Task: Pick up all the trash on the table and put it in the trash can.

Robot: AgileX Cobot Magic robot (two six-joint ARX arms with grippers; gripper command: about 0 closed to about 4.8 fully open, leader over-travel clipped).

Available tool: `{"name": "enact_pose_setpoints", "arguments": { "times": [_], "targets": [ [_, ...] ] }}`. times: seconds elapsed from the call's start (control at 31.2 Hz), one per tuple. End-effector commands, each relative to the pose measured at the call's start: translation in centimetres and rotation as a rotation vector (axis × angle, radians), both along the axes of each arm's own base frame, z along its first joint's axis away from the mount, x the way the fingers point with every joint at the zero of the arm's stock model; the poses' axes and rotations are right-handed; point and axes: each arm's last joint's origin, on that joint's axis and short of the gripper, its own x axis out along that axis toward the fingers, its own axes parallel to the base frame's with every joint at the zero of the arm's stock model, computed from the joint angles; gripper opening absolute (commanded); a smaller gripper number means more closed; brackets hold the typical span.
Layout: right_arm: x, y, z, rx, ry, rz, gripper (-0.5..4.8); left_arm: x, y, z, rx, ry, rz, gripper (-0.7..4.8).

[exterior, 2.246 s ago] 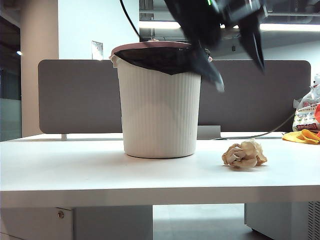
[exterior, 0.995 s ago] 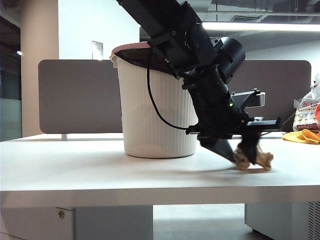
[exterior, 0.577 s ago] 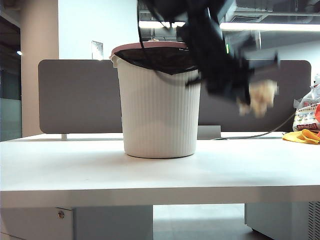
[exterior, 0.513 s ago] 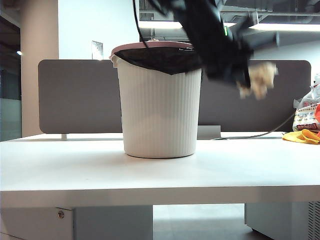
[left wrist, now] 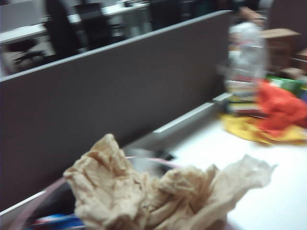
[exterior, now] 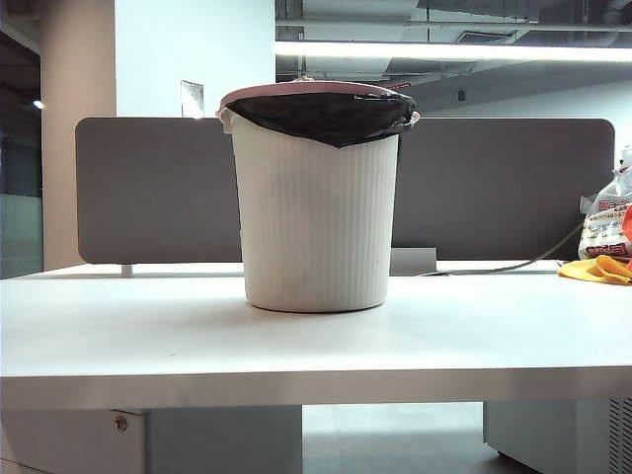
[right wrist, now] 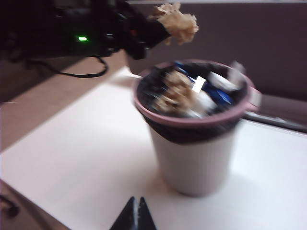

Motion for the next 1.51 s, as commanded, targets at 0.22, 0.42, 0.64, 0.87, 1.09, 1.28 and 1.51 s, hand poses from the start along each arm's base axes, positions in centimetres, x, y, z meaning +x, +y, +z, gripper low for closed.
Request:
{"name": "enact_pose_setpoints", "arguments": {
  "times": [0.22, 0.42, 0.64, 0.87, 1.09, 1.28, 1.51],
  "targets": [
    [4.0, 3.3, 0.6, 0.021, -0.004, 0.123, -0.08, 4.9, 5.2, -2.0, -0.072, 0.123, -0.123, -0.05],
    [4.9, 3.9, 0.6, 0.022, -0.005, 0.126, -0.08, 6.3, 4.8, -4.7, -0.039, 0.244, -0.180, 1.44],
    [4.9, 3.9, 0.6, 0.022, -0.004, 0.125, -0.08, 6.6, 5.0, -4.7, -0.019, 0.209, -0.077, 4.79],
    [4.9, 3.9, 0.6, 0.021, -0.004, 0.121, -0.08, 6.6, 5.1, -4.5, 0.016, 0.193, -0.046, 4.79],
    [4.9, 3.9, 0.6, 0.020, -0.004, 0.122, -0.08, 6.3, 4.7, -3.7, -0.178, 0.260, -0.211, 4.79],
    [4.8, 3.9, 0.6, 0.021, -0.006, 0.122, -0.08, 5.2, 5.0, -1.3, -0.256, 0.169, -0.267, 4.79],
    [4.7, 3.8, 0.7, 0.024, -0.010, 0.124, -0.08, 5.5, 6.3, 0.1, -0.512, 0.228, -0.304, 4.79]
  ]
}}
